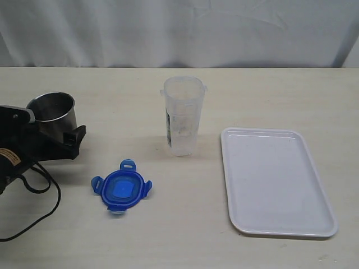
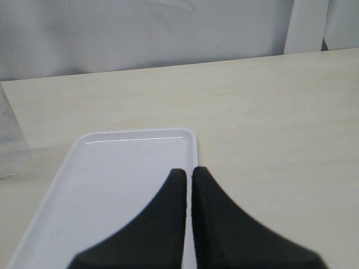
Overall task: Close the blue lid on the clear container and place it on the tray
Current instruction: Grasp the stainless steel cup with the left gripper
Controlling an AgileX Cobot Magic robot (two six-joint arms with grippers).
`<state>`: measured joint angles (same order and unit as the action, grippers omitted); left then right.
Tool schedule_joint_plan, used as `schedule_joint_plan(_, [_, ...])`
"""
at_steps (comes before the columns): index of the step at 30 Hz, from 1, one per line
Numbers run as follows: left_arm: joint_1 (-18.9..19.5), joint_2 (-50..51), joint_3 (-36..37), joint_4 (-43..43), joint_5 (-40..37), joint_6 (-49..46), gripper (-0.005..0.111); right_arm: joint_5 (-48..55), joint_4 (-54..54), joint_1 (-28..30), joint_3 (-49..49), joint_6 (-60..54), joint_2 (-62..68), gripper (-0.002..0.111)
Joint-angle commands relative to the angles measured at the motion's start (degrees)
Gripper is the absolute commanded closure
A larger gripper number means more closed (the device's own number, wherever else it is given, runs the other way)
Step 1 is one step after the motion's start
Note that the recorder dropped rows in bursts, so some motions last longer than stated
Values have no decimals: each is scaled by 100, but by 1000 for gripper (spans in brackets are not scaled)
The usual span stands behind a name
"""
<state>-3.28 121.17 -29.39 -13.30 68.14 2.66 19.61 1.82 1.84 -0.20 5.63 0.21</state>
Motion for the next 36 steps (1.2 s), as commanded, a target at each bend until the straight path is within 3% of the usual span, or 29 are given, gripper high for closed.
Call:
schedule_joint_plan(1, [-17, 115, -163, 44, 73, 69, 5, 7, -6, 4, 20, 35, -21, 104])
schedule_joint_plan(36, [-17, 126, -211, 11, 182, 82, 6, 7, -6, 4, 20, 35, -21, 104])
